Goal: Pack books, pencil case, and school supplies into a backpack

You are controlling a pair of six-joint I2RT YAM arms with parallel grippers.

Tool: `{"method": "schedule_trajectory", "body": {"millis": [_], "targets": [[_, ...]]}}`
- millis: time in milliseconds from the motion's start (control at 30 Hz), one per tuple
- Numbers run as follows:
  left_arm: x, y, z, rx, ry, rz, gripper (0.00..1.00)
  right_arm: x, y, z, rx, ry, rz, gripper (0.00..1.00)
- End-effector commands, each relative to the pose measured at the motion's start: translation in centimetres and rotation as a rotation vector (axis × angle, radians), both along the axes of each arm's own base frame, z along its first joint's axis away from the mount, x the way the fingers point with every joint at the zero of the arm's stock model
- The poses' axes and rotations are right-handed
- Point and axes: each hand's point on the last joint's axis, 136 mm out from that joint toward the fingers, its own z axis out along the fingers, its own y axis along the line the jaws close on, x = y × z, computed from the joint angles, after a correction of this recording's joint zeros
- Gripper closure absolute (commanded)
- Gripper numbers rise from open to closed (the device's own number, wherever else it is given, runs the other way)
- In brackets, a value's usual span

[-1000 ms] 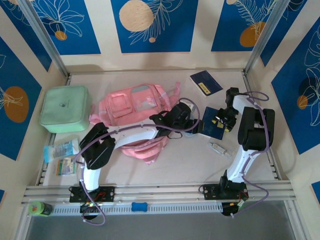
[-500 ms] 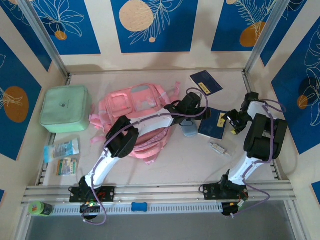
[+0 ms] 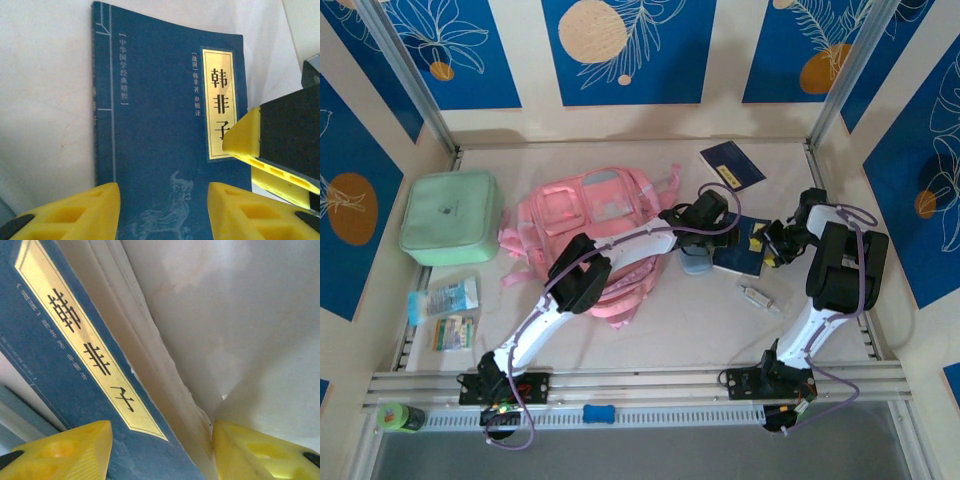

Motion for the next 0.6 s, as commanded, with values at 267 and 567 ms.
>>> {"method": "schedule_trajectory", "body": {"millis": [267, 567], "targets": [[-0.4, 2.1, -5.0, 0.147, 0.090, 0.032, 0.67, 0.2, 3.2, 2.4, 0.174, -0.106, 0.054, 0.59], [-0.5, 2.1, -5.3, 0.144, 0.098, 0.030, 0.70, -0.4, 2.9, 2.0, 0.127, -0.093, 0.069, 0.65]]}}
